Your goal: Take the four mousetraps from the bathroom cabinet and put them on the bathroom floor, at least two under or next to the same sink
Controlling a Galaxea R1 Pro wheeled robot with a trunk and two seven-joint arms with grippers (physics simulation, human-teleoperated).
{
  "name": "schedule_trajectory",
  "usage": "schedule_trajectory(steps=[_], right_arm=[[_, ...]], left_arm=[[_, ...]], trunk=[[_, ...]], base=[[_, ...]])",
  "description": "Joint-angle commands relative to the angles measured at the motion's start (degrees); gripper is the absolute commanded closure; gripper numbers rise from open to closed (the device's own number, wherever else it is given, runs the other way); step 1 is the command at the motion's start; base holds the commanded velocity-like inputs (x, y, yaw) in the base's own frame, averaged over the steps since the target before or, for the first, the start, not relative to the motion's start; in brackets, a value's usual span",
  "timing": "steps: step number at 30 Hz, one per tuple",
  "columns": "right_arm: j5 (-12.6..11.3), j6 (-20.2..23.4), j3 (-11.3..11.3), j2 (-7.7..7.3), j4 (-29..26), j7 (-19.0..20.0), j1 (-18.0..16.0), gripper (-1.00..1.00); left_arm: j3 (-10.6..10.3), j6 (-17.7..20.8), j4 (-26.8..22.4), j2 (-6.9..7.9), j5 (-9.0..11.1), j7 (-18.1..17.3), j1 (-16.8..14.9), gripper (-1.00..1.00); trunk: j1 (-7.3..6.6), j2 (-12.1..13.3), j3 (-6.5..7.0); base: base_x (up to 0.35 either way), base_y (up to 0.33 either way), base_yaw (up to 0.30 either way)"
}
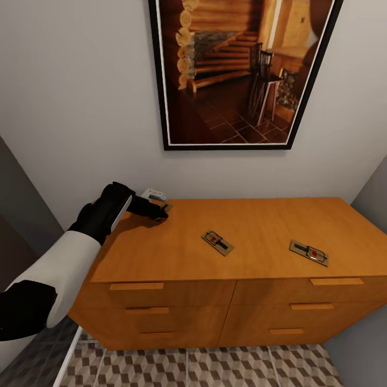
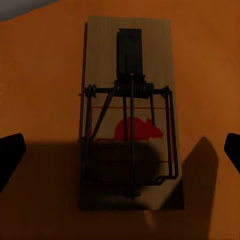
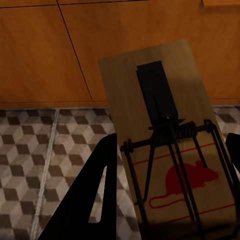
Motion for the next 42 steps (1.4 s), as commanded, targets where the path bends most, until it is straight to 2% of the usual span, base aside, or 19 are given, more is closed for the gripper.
schedule_trajectory(steps=[1, 42], right_arm=[[-0.73, -0.15, 0.39, -0.01, 0.03, 0.55, -0.03, 1.00], [-0.77, -0.15, 0.39, -0.01, 0.03, 0.57, -0.03, 1.00]], left_arm=[[-0.14, 0.09, -0.06, 0.05, -0.47, -0.44, -0.04, -1.00], [-0.22, 0.09, 0.02, 0.05, -0.39, -0.50, -0.04, -1.00]], trunk=[[0.00, -0.03, -0.05], [0.00, -0.03, -0.34]], base=[[0.000, 0.000, 0.000], [0.000, 0.000, 0.000]])
